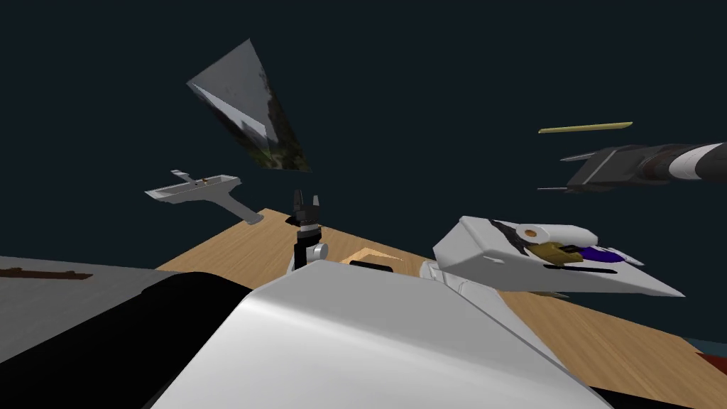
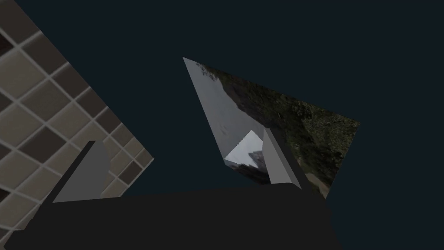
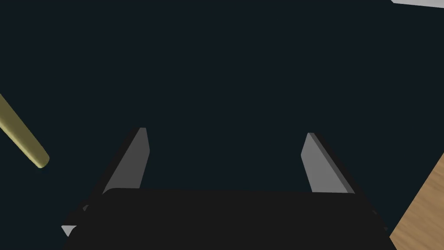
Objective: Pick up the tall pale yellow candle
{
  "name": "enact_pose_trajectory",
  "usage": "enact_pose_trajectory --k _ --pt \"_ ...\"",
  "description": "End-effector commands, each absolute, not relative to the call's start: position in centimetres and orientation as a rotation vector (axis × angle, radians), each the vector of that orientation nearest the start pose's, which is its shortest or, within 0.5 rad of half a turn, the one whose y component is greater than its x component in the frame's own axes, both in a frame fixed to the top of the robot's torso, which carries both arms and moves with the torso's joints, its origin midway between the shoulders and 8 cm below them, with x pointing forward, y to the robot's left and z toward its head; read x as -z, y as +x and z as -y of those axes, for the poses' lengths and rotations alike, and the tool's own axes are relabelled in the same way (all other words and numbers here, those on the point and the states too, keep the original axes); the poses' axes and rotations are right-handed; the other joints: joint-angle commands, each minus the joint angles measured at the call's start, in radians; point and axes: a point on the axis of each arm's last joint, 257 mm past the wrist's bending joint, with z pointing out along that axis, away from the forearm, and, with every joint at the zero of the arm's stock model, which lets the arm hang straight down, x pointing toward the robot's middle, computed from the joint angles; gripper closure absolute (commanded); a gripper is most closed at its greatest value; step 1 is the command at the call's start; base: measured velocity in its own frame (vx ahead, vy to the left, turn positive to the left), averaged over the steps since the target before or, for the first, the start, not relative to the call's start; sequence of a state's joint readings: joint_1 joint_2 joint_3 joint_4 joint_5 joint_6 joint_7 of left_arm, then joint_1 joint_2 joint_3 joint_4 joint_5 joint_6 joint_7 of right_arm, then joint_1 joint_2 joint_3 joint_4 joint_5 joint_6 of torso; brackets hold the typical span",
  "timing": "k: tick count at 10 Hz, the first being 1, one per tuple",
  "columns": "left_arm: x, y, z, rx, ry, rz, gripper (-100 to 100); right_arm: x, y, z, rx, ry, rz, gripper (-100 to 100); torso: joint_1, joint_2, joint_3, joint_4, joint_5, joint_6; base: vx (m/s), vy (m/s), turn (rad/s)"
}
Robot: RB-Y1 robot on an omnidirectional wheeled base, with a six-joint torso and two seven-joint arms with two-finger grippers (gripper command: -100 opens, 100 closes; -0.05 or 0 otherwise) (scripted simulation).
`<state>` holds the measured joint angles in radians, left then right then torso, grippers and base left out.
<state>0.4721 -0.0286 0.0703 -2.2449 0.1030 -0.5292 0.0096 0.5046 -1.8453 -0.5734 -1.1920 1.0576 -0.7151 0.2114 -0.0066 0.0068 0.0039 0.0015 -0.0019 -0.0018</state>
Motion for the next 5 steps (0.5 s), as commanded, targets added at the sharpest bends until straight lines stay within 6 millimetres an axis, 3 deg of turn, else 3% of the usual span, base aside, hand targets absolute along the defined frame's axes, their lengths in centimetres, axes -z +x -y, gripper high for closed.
enact_pose_trajectory --k 1,2,4,5 --pt "-2.4 34.0 -31.6 1.316 -0.720 -0.498 0 -8.8 46.2 65.2 0.978 -1.332 -1.804 -100 0.000 0.000 0.000 0.000 0.000 0.000 -0.094 -0.049 0.151" --pt "-2.4 34.0 -31.6 1.316 -0.720 -0.498 0 -8.8 46.0 66.4 1.003 -1.302 -1.833 -100 0.000 -0.003 -0.001 0.000 0.000 0.001 -0.108 -0.015 0.256" --pt "-2.4 34.0 -31.6 1.316 -0.720 -0.498 0 -8.9 45.6 68.8 1.055 -1.241 -1.886 -100 0.003 0.000 0.000 0.000 0.001 0.000 -0.195 -0.016 0.431" --pt "-2.4 34.0 -31.6 1.316 -0.720 -0.498 0 -8.9 45.7 67.8 1.040 -1.267 -1.868 -100 0.003 0.002 0.001 0.000 0.001 0.000 -0.090 -0.010 0.096"
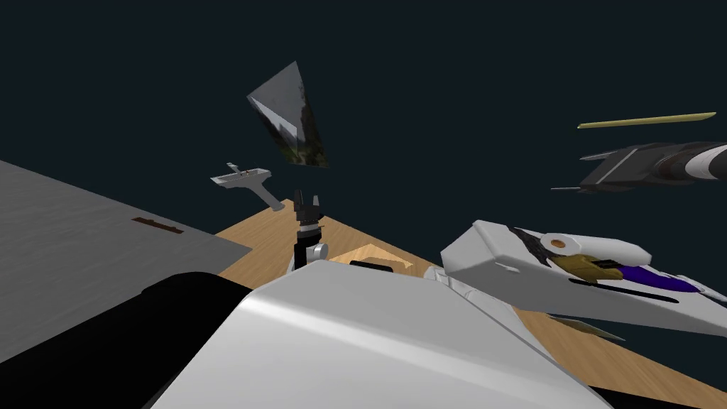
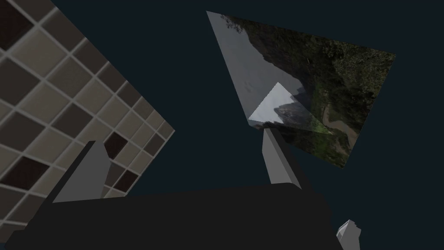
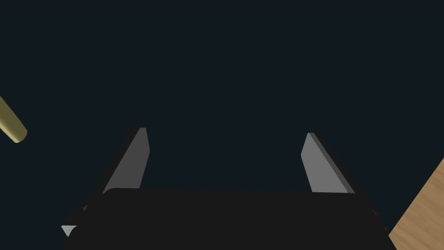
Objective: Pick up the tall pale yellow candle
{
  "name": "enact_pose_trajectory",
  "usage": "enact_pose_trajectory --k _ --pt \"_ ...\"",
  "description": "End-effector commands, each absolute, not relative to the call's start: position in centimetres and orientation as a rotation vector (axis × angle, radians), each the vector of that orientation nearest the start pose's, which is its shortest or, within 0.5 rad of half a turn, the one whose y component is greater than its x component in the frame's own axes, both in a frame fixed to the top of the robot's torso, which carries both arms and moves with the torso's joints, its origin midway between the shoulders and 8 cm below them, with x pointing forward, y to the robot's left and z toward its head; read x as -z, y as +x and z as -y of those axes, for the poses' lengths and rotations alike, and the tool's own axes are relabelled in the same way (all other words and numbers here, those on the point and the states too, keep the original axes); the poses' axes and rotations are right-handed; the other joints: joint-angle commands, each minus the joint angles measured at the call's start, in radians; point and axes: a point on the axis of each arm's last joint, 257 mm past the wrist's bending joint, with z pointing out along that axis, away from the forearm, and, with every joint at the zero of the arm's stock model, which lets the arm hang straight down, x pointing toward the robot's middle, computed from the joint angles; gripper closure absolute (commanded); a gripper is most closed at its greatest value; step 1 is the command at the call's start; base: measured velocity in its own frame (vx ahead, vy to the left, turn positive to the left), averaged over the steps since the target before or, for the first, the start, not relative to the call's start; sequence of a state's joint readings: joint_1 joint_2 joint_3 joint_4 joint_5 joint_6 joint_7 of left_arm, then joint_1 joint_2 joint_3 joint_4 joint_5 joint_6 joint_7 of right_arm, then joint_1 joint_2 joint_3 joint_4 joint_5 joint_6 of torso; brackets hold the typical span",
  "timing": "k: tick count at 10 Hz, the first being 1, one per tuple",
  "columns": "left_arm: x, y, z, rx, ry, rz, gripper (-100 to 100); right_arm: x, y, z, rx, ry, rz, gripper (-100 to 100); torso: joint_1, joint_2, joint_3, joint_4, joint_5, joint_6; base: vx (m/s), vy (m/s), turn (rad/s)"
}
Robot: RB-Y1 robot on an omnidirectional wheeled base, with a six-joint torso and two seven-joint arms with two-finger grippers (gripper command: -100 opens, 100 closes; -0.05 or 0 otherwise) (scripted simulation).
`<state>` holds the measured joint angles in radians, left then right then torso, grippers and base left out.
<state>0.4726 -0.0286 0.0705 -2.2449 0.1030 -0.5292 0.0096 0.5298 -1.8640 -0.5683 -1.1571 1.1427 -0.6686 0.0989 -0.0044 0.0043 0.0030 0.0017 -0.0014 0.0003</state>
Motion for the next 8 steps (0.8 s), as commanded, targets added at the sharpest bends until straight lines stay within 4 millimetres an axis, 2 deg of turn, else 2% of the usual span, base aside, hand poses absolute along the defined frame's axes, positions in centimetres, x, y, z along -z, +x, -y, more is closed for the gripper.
enact_pose_trajectory --k 1,5,6,7,8 --pt "-2.4 34.0 -31.6 1.316 -0.720 -0.498 0 -9.0 45.7 67.9 1.041 -1.258 -1.872 100 0.000 0.000 0.000 0.000 0.000 0.000 -0.013 -0.001 -0.020" --pt "-2.4 34.0 -31.6 1.315 -0.720 -0.498 0 -9.0 45.7 67.9 1.041 -1.259 -1.871 100 0.000 -0.007 -0.005 -0.002 0.000 -0.001 -0.002 0.000 0.000" --pt "-2.4 34.0 -31.6 1.315 -0.720 -0.498 0 -9.0 45.7 67.9 1.041 -1.259 -1.871 0 0.000 -0.008 -0.005 -0.002 0.000 -0.001 0.000 0.000 0.000" --pt "-2.4 34.0 -31.6 1.315 -0.720 -0.498 0 -10.2 45.7 68.7 1.069 -1.219 -1.869 -100 0.000 -0.008 -0.005 -0.002 0.000 -0.001 -0.063 -0.054 -0.238" --pt "-2.4 34.0 -31.6 1.315 -0.720 -0.498 0 -10.9 45.8 69.0 1.087 -1.201 -1.865 -100 -0.003 -0.004 -0.003 -0.001 -0.001 0.001 -0.119 -0.086 -0.224"
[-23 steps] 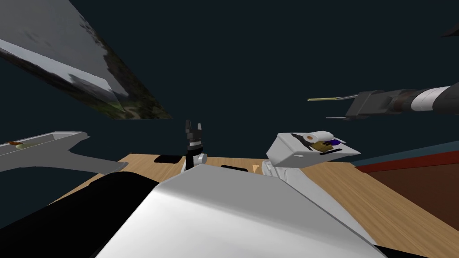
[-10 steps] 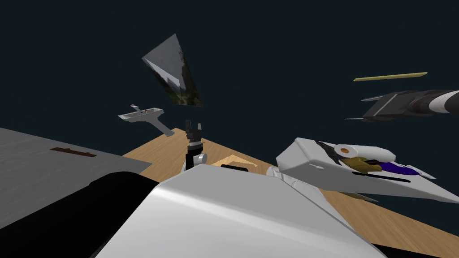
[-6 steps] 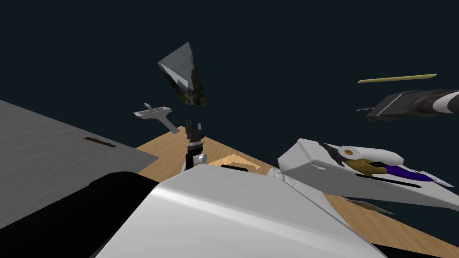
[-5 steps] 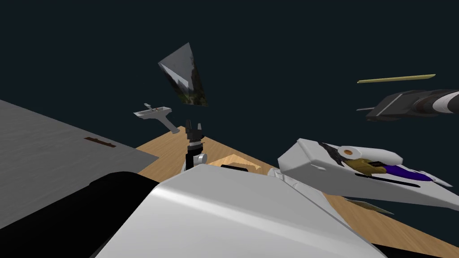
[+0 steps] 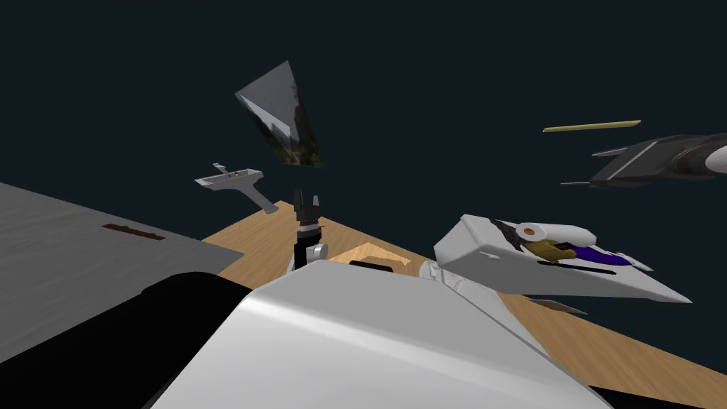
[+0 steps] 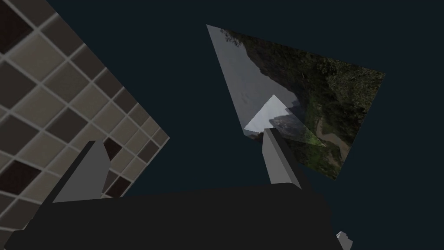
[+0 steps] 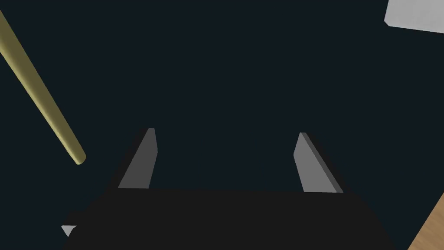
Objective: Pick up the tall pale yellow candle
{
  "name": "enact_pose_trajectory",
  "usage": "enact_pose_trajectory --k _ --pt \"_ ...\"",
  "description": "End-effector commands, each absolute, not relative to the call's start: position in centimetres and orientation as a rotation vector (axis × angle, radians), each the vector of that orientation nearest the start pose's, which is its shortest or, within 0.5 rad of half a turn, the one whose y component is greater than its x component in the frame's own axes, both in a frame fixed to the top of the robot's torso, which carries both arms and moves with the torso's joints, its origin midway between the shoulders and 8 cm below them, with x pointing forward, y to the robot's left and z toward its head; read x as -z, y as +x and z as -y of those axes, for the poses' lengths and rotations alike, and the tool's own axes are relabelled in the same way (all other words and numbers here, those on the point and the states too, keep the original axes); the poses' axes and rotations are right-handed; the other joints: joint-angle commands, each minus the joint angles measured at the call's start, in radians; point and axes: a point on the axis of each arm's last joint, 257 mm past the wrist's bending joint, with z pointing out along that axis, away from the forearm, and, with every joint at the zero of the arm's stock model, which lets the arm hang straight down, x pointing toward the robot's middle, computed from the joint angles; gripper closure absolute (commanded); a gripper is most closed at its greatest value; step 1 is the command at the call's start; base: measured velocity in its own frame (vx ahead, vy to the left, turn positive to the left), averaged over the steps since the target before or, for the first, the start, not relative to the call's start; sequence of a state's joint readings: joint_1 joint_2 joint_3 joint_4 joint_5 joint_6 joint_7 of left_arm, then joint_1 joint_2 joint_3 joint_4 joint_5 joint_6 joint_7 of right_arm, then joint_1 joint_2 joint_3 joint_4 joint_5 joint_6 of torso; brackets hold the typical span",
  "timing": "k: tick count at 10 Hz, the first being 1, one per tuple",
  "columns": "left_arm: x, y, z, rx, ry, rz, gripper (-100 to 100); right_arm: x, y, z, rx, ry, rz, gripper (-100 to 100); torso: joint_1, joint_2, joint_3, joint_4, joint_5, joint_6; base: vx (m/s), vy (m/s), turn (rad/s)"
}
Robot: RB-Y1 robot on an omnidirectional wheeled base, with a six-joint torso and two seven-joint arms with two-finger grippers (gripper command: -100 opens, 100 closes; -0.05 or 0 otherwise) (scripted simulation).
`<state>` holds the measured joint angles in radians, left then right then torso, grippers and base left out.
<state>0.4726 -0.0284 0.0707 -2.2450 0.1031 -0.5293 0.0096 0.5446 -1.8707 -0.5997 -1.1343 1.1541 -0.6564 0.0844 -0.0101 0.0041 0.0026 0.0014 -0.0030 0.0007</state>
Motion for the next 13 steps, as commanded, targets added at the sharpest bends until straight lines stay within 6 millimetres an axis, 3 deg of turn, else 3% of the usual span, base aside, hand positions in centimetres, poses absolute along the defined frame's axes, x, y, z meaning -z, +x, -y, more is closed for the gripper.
enact_pose_trajectory --k 1,6,7,10,11,13 --pt "-2.4 34.0 -31.6 1.315 -0.720 -0.498 0 -12.3 45.9 69.5 1.116 -1.174 -1.856 -100 0.000 0.000 0.000 0.000 0.000 0.000 -0.143 -0.101 -0.263" --pt "-2.4 34.0 -31.6 1.315 -0.720 -0.499 0 -17.5 46.3 70.3 1.208 -1.110 -1.811 -100 -0.001 -0.002 -0.001 0.000 0.000 -0.001 -0.065 -0.113 -0.152" --pt "-2.4 34.0 -31.6 1.315 -0.720 -0.499 0 -19.3 47.0 69.0 1.217 -1.137 -1.781 -100 0.000 -0.006 -0.003 -0.001 0.000 -0.001 0.127 -0.093 0.079" --pt "-2.4 34.0 -31.6 1.315 -0.720 -0.499 0 -21.0 48.1 66.4 1.207 -1.185 -1.740 -100 0.007 -0.019 -0.012 -0.005 0.002 -0.003 0.176 -0.011 0.127" --pt "-2.4 34.0 -31.6 1.315 -0.720 -0.498 0 -21.0 48.1 66.4 1.207 -1.185 -1.740 -100 0.009 -0.020 -0.012 -0.006 0.002 -0.003 0.124 0.022 0.031" --pt "-2.4 34.0 -31.6 1.315 -0.720 -0.498 0 -22.3 48.9 64.0 1.192 -1.232 -1.703 -100 0.010 -0.019 -0.011 -0.005 0.003 -0.003 0.178 0.006 0.144"
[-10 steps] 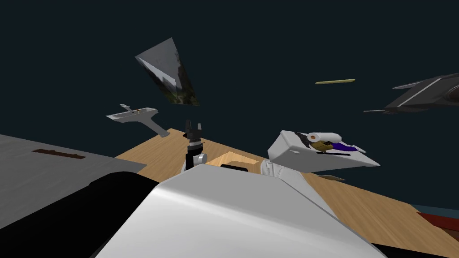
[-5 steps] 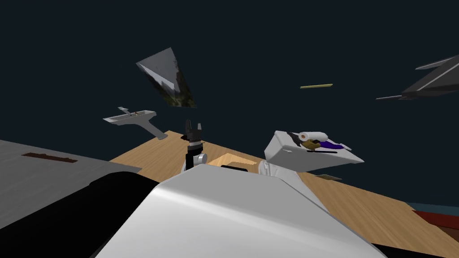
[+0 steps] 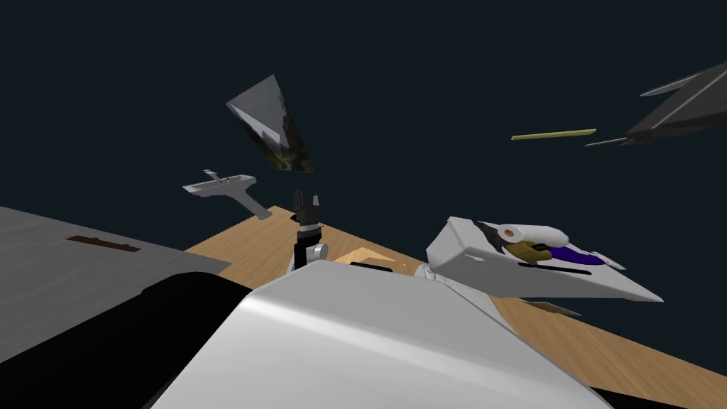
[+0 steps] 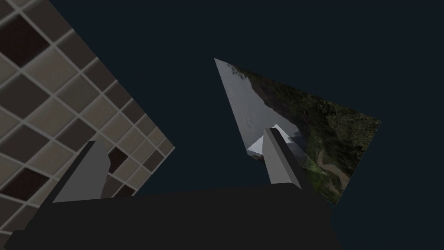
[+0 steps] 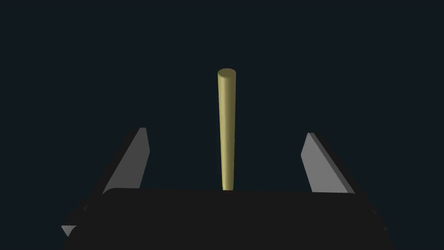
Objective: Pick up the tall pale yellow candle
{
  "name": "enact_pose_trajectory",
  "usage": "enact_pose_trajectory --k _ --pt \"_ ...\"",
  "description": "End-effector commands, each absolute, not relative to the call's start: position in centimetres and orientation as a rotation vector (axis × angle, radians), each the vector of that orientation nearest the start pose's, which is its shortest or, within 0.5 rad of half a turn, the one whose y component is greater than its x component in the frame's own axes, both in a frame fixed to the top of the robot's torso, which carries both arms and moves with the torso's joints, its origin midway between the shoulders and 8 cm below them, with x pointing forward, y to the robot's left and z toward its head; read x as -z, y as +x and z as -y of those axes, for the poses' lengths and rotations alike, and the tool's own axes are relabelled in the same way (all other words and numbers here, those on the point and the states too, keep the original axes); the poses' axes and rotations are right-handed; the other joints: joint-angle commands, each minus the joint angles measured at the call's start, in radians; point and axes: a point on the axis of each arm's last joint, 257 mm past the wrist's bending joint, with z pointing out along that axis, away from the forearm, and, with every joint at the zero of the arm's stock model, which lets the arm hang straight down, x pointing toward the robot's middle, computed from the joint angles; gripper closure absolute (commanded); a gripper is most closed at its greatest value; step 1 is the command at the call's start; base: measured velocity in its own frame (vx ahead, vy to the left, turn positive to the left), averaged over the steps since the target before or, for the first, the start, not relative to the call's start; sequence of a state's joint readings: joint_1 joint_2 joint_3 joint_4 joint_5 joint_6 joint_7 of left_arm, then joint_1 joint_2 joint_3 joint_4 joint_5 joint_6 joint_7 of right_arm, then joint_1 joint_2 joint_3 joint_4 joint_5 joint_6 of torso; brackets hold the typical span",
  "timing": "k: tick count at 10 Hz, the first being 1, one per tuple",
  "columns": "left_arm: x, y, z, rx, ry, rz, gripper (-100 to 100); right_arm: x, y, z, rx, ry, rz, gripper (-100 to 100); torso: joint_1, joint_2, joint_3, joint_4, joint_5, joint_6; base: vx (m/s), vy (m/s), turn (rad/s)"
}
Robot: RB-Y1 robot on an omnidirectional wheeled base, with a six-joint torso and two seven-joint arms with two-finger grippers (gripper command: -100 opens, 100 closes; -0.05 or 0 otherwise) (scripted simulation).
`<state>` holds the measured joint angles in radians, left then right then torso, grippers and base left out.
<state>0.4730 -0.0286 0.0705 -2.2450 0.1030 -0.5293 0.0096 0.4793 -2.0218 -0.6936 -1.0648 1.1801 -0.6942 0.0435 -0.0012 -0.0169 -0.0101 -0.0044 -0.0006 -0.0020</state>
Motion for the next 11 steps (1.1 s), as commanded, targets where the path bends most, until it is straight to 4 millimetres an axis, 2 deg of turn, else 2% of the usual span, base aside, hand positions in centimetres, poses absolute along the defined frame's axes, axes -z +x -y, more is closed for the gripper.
enact_pose_trajectory --k 1,2,3,4,6,9,10,11 --pt "-2.4 34.0 -31.6 1.315 -0.720 -0.499 0 -22.7 49.2 62.9 1.187 -1.256 -1.688 -100 0.000 0.000 0.000 0.000 0.000 0.000 0.229 0.011 0.119" --pt "-2.4 34.0 -31.6 1.315 -0.720 -0.499 0 -22.6 49.0 63.5 1.192 -1.241 -1.696 -100 0.001 -0.002 -0.001 -0.001 0.000 0.000 0.103 0.006 0.025" --pt "-2.4 34.0 -31.6 1.315 -0.720 -0.498 0 -22.6 49.0 63.4 1.190 -1.244 -1.695 0 0.000 0.004 0.002 0.000 0.000 0.001 0.018 0.001 0.000" --pt "-2.4 34.0 -31.6 1.315 -0.720 -0.498 0 -22.4 48.8 64.6 1.208 -1.214 -1.735 -100 -0.001 0.009 0.005 0.002 -0.001 0.001 -0.060 -0.032 0.226" --pt "-2.4 34.0 -31.6 1.316 -0.720 -0.498 0 -22.2 48.4 67.0 1.248 -1.154 -1.806 -100 -0.006 0.021 0.012 0.005 -0.001 0.000 -0.191 -0.121 0.451" --pt "-2.4 34.0 -31.6 1.316 -0.720 -0.498 0 -22.2 47.5 70.4 1.319 -1.061 -1.897 -100 -0.010 0.024 0.014 0.006 -0.002 -0.001 -0.262 -0.087 0.388" --pt "-2.4 34.0 -31.6 1.316 -0.720 -0.498 0 -22.2 47.5 70.4 1.316 -1.054 -1.899 -100 -0.011 0.023 0.013 0.005 -0.002 -0.002 -0.145 -0.075 0.156" --pt "-2.4 34.0 -31.6 1.315 -0.720 -0.499 0 -22.4 47.1 71.5 1.342 -1.021 -1.925 -100 -0.012 0.018 0.011 0.005 -0.003 0.000 -0.123 -0.062 0.222"
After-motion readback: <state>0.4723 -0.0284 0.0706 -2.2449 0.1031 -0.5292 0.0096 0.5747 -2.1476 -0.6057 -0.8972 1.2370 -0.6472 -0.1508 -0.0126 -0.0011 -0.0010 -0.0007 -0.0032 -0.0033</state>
